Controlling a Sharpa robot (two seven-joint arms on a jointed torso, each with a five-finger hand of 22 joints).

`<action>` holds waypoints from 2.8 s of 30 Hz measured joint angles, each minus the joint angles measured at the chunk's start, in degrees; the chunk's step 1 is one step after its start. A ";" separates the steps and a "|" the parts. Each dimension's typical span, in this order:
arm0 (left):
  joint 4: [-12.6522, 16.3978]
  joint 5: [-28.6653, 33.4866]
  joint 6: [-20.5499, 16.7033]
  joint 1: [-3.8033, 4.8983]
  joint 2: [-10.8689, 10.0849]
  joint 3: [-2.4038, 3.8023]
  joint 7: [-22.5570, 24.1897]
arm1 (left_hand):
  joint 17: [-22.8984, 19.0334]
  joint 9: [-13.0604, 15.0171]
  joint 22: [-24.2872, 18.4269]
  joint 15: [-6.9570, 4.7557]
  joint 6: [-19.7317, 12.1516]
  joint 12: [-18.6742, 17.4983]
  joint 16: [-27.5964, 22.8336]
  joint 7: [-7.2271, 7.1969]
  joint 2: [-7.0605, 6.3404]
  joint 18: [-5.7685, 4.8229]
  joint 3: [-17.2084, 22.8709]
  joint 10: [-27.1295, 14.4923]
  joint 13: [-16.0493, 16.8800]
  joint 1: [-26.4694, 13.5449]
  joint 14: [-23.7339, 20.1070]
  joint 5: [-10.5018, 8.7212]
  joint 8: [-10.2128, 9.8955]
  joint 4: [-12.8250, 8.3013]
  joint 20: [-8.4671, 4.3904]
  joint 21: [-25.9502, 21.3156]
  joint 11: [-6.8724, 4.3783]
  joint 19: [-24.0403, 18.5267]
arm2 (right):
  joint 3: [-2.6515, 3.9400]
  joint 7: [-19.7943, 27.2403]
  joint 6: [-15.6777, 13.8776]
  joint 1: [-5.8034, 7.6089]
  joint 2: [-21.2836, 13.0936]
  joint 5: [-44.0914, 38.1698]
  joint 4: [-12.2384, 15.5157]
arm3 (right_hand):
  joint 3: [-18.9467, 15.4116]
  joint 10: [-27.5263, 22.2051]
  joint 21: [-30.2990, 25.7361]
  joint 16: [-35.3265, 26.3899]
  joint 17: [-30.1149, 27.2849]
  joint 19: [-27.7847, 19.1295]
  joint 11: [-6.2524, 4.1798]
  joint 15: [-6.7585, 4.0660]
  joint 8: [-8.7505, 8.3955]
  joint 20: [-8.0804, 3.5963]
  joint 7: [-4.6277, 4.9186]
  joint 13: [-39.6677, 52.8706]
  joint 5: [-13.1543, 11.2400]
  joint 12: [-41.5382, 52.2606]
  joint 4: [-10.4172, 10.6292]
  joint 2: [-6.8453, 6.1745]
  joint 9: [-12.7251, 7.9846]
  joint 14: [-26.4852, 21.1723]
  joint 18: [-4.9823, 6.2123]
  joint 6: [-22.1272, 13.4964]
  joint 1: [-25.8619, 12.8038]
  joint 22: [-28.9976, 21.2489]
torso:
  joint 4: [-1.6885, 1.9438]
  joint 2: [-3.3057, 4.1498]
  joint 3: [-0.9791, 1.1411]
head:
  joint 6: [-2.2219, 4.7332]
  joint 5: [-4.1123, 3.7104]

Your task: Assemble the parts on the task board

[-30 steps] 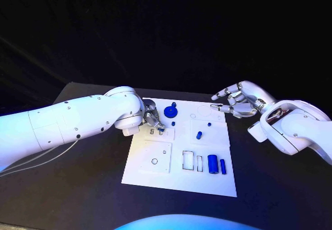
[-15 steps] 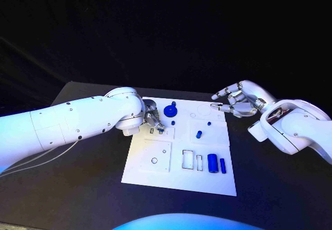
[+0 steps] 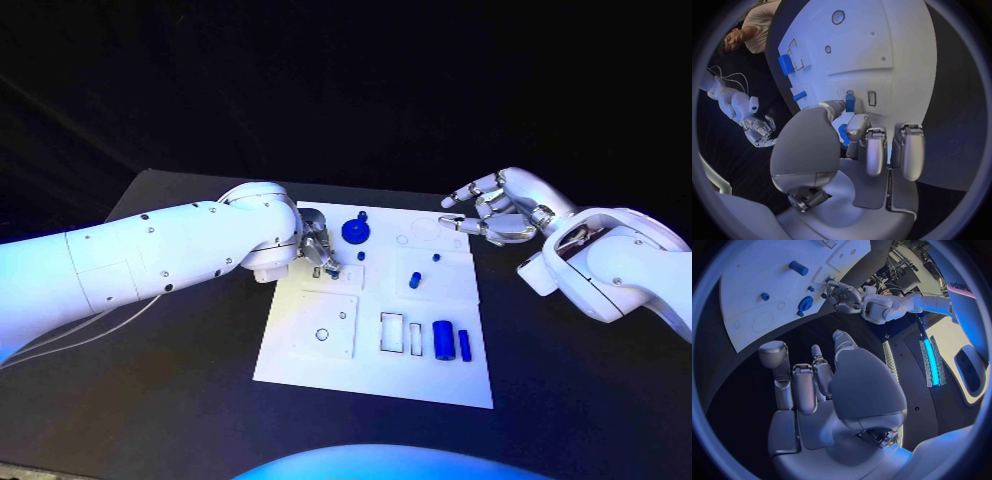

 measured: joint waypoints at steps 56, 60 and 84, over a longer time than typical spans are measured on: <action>-0.51 -2.01 3.25 0.04 0.74 0.04 0.00 | -0.01 1.97 -0.01 -0.41 0.94 0.68 0.00 -0.75 0.62 -0.01 1.11 1.11 0.69 -6.08 0.00 -0.45 0.55 -3.52 -0.42 0.00 -0.51 0.00 | 0.00 0.00 0.16 -0.14 -0.06 0.00 0.01 | 0.00 0.00 -0.28 0.00 -0.03 0.00 0.00 0.00 0.00 0.00 0.00 -0.02 0.00 0.00 0.00 0.00 0.02 0.00 0.00 0.00 0.00 -0.11 | -0.01 0.02 0.10 | -0.63 -0.25; -0.58 -2.16 3.33 0.02 0.81 0.01 0.00 | -0.01 2.04 -0.01 -0.61 1.43 0.89 0.00 -0.83 0.73 0.00 0.37 1.23 0.80 -6.61 0.20 -0.45 0.55 -3.08 -0.62 0.00 -0.63 0.21 | 0.00 0.00 0.16 -0.14 -0.06 0.00 0.02 | 0.00 0.00 -0.28 0.00 -0.03 0.00 0.00 0.00 0.00 0.00 0.00 -0.02 0.00 0.00 0.00 0.00 0.02 0.00 0.00 0.00 0.00 -0.10 | 0.02 -0.01 0.09 | -0.67 -0.25; -0.73 -2.55 3.63 -0.04 0.92 -0.06 0.00 | -0.02 2.50 -0.01 -0.82 2.55 1.55 0.00 -1.55 1.56 0.00 -5.08 1.52 1.41 -8.93 -0.01 -0.64 0.57 -1.04 -0.83 0.00 -0.52 0.00 | 0.00 0.02 0.32 -0.15 -0.17 0.01 0.06 | 0.00 0.00 -0.52 -0.23 0.01 0.00 0.00 0.00 0.22 0.00 0.00 -0.02 -0.01 0.00 0.00 0.24 0.00 0.00 0.00 0.00 -0.24 -0.24 | 0.03 -0.01 0.08 | -0.92 -0.26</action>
